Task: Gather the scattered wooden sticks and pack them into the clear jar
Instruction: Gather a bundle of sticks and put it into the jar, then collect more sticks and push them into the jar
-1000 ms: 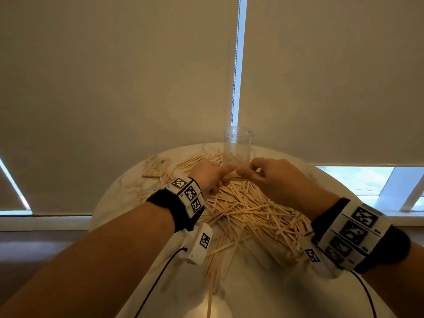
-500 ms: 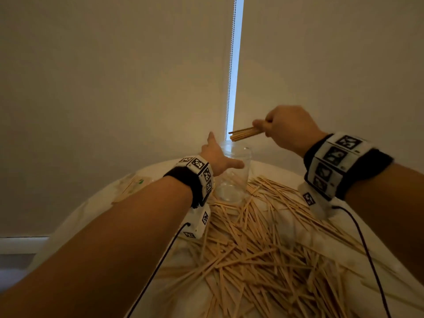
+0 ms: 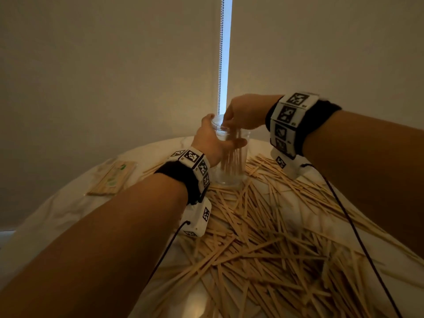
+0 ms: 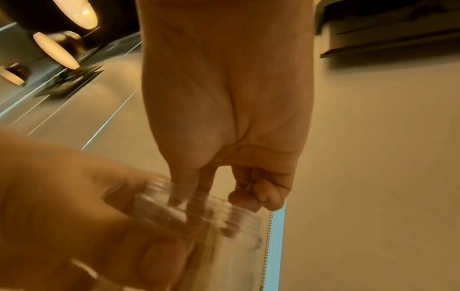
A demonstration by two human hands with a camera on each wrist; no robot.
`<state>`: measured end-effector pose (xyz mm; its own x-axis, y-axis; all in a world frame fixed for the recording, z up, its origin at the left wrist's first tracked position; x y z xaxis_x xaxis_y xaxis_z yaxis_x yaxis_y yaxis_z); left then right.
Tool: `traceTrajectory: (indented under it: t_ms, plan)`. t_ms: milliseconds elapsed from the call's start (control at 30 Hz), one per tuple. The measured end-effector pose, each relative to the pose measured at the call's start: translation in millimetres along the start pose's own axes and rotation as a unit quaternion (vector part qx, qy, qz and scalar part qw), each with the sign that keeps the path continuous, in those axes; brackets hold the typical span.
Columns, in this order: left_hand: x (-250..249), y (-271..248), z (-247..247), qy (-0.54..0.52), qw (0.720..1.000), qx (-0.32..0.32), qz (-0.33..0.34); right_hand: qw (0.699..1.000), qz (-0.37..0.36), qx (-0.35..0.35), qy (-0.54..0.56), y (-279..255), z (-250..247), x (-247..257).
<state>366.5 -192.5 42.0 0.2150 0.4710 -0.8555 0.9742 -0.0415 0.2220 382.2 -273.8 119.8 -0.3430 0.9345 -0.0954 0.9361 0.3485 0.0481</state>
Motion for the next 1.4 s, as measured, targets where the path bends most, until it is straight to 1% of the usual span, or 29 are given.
traceTrajectory:
  t_ms: [67,133,200,267,333,400,533,567,633,700,767,800,867,900,967,1000,1167,1233,1267,1333,1400]
  plan:
    - [2,-1,0,-0.013,1.000,-0.002,-0.011,0.999,0.002,-0.025,0.048,-11,-9,-1]
    - [4,-5,-3,-0.003,0.999,0.004,-0.032,0.994,0.000,-0.074,0.085,-27,-26,-4]
    - [6,-13,-4,0.035,0.997,0.031,-0.059,0.989,0.005,-0.109,0.104,-48,-39,-9]
    - [6,-25,-11,0.099,0.991,0.040,-0.078,0.985,0.023,-0.113,0.128,-72,-42,-14]
    - [2,-44,-21,0.156,0.983,0.039,-0.084,0.987,0.045,-0.081,0.134,-98,-33,-20]
    - [-3,-67,-29,0.194,0.976,0.055,-0.088,0.988,0.068,-0.026,0.140,-127,-14,-24]
    - [-7,-120,-45,0.262,0.959,0.106,-0.040,0.980,0.109,0.080,0.148,-188,39,-37]
    - [-6,-138,-48,0.279,0.951,0.127,-0.034,0.975,0.129,0.103,0.149,-204,55,-45]
    - [1,-178,-47,0.312,0.930,0.193,-0.035,0.966,0.171,0.137,0.139,-234,82,-62]
    - [7,-224,-42,0.345,0.896,0.275,-0.038,0.961,0.207,0.157,0.099,-264,97,-76]
    - [13,-274,-34,0.344,0.865,0.363,-0.047,0.959,0.218,0.176,0.047,-287,107,-85]
    - [15,-298,-30,0.330,0.853,0.400,-0.058,0.956,0.223,0.185,0.035,-298,111,-89]
    - [22,-340,-23,0.308,0.835,0.447,-0.086,0.950,0.239,0.198,0.036,-317,114,-94]
    - [24,-354,-21,0.314,0.828,0.456,-0.087,0.945,0.248,0.207,0.046,-326,117,-94]
    - [25,-364,-18,0.353,0.822,0.442,-0.064,0.938,0.262,0.216,0.073,-340,124,-93]
    - [25,-361,-18,0.365,0.826,0.427,-0.052,0.936,0.266,0.215,0.087,-345,126,-89]
    - [28,-315,-32,0.379,0.858,0.344,-0.038,0.942,0.236,0.193,0.139,-333,137,-51]
    - [32,-297,-39,0.410,0.856,0.312,-0.037,0.947,0.225,0.175,0.149,-322,133,-30]
    - [32,-289,-41,0.433,0.853,0.290,-0.034,0.947,0.220,0.167,0.161,-316,131,-19]
    - [28,-274,-48,0.472,0.853,0.219,-0.030,0.949,0.206,0.164,0.171,-304,130,1]
    - [30,-264,-56,0.508,0.846,0.154,-0.053,0.952,0.187,0.170,0.172,-293,132,19]
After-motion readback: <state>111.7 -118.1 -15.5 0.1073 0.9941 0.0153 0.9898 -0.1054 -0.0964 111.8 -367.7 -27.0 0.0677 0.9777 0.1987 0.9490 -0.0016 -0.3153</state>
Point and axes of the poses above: each hand's wrist, its own y-axis towards the middle knuckle, its own z-axis out of the palm, x = y × z, the point moved 9 cm from there along y, towards the middle knuckle, and after that the axes turned 5 degrees about y, right-handed, at the moved point
